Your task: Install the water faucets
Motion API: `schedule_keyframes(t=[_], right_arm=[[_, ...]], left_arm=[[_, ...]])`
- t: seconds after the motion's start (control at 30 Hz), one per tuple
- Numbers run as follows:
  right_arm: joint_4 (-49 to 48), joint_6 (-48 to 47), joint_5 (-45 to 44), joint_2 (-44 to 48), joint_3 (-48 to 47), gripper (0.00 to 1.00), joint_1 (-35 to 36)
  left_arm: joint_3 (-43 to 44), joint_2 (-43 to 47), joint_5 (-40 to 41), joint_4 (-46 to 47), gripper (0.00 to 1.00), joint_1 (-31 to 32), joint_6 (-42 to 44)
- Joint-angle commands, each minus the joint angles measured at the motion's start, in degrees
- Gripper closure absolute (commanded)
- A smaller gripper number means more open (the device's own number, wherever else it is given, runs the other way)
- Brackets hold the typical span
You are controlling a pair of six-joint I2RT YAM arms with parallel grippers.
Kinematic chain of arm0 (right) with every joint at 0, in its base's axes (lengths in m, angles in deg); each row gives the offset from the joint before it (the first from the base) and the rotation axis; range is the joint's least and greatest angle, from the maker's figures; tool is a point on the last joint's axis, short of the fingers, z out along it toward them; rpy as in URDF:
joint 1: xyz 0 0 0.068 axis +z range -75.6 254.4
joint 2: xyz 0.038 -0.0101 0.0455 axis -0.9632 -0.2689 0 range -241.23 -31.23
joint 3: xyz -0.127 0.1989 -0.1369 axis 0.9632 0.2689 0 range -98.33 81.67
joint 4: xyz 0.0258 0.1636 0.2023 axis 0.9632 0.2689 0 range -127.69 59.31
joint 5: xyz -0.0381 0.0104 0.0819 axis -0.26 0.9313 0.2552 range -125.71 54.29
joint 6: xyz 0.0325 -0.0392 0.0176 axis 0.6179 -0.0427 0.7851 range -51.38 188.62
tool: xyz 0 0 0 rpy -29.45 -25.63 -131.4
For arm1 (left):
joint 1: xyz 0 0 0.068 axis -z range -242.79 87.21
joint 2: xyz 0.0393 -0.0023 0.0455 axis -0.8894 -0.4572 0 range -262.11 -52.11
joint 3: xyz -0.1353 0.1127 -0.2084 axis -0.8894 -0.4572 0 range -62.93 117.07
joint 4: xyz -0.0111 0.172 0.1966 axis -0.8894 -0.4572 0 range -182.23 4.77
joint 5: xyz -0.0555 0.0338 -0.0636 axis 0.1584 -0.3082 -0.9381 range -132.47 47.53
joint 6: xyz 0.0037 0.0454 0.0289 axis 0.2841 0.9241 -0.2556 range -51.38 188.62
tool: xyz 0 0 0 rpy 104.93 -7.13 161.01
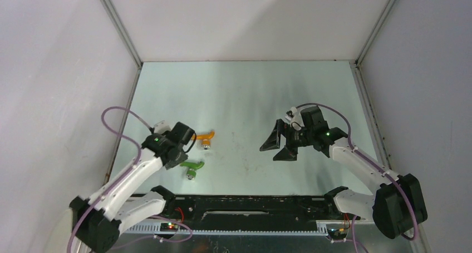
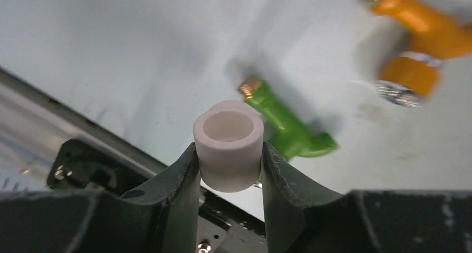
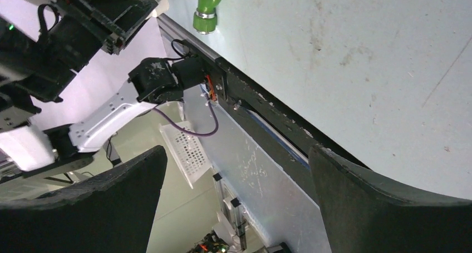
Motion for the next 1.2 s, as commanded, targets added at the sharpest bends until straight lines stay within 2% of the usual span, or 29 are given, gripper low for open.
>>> schedule_keyframes(t=[0.0,0.2,0.33,0.5,0.7,0.87,1.0,1.17], right_arm=[[2.76,-2.76,-0.94,0.11,-1.81,0.00,-0.27],[5.80,-5.17,-1.73,-0.18,-1.79,0.01,-0.65],[7.13,-6.81,-2.57,-0.71,-1.74,0.01,-0.63],[7.30,-7.76,-3.28,-1.57,-1.72,0.01,-0.74],[7.92,-8.73,-9.53,-1.81,-1.05,0.01,-0.02],[6.44,-8.82,-8.22,-2.93,0.99,0.01,-0.52],[-0.89,-4.15,-4.72,-5.55,6.02,0.06,-0.61],[-14.32,2.63,-3.79,-7.98,13.11,0.06,-0.64]], left_arm=[[-1.87,-6.63,3.95,-4.74,1.00,-1.17,-6.02],[-4.84,-13.65,-8.29,9.42,1.00,-1.02,1.86],[-2.96,-19.37,-10.99,12.79,1.00,2.34,4.57],[0.13,-26.85,-15.02,14.87,1.00,8.31,3.18],[3.83,-34.27,-20.22,20.36,1.00,14.92,-1.19],[8.90,-40.28,-24.47,24.50,1.00,19.21,-4.41],[11.77,-45.65,-30.10,29.37,1.00,21.16,-5.50],[12.51,-48.52,-33.04,32.67,1.00,22.29,-6.33]])
